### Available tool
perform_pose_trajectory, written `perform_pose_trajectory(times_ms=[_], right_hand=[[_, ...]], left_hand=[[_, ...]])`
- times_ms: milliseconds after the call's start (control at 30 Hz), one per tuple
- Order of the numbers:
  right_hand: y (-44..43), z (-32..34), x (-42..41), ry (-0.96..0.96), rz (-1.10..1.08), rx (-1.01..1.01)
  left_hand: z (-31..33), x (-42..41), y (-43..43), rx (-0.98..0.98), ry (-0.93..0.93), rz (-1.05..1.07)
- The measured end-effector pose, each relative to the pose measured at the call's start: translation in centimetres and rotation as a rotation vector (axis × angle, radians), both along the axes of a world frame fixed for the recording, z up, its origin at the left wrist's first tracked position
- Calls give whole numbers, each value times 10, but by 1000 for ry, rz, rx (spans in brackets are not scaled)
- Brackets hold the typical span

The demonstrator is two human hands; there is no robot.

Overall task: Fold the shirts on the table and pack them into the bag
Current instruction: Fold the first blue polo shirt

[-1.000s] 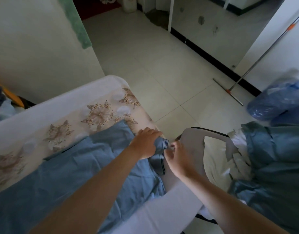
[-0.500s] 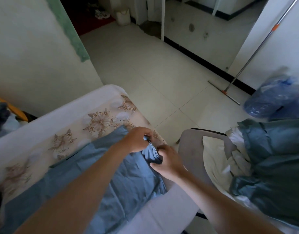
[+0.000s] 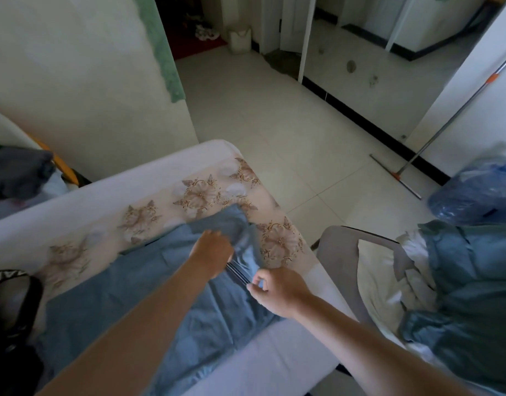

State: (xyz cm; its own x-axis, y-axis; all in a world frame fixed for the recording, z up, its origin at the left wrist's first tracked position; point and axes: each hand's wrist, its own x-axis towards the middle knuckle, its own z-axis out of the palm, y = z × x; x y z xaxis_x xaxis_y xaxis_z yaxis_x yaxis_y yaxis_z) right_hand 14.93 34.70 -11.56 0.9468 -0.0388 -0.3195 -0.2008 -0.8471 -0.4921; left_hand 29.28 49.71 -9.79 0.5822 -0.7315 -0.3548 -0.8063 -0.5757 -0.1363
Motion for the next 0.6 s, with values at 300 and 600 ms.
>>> perform_pose_trajectory(times_ms=[300, 600], right_hand=[[-9, -29, -1, 55, -53, -33], [-13, -43, -6, -32, -162, -113]], left_hand=[[-19, -21, -15, -137, 250, 27], [-33, 5, -57, -143, 30, -318]])
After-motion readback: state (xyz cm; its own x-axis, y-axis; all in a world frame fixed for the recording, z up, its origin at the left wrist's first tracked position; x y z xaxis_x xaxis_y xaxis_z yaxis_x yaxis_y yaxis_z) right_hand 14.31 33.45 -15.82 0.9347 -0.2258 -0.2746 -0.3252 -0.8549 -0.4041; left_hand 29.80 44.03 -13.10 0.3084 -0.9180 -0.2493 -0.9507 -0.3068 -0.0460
